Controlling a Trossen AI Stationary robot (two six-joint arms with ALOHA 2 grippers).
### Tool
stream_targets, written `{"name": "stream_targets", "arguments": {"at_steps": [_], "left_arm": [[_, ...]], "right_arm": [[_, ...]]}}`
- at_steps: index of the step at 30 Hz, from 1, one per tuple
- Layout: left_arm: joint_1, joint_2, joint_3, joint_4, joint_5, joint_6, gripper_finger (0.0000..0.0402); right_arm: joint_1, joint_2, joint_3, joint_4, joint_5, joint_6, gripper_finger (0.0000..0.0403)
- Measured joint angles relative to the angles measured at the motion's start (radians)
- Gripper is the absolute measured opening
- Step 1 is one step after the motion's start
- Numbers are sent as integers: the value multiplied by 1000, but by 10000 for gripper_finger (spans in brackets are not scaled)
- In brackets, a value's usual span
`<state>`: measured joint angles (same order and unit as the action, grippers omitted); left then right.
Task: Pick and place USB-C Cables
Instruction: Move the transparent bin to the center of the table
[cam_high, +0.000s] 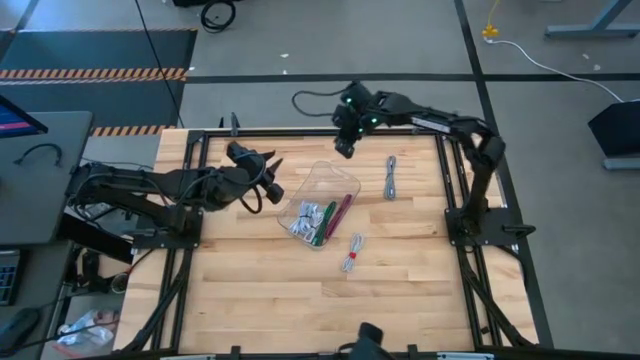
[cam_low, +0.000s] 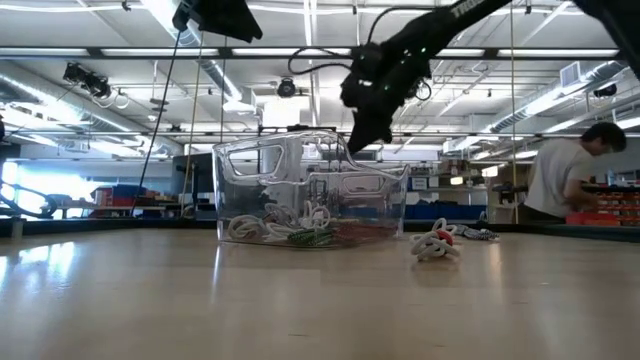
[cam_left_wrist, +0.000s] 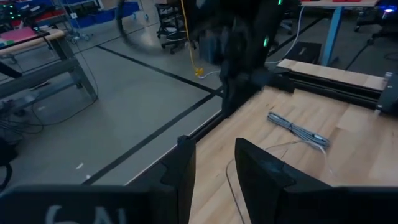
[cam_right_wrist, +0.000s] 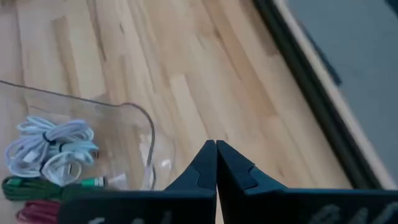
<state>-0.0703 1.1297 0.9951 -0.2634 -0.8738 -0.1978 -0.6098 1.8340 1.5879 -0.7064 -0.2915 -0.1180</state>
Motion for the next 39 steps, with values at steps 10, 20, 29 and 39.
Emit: {"name": "stream_targets", "arguments": {"at_steps": [10,20,29,39], "left_arm": [[42,0,0,-3,0,0,118],[53,0,0,-3,0,-1,118],[53,0,0,-5,0,-1,118],[53,0,0,-6,0,-1,118]], "right_arm": [[67,222,339,-61,-106,-72,1],[92,463,728,-330,-126,-129,0],[92,540,746,-431,-117,-142,0],[96,537,738,-573,-91,-148,0]]}}
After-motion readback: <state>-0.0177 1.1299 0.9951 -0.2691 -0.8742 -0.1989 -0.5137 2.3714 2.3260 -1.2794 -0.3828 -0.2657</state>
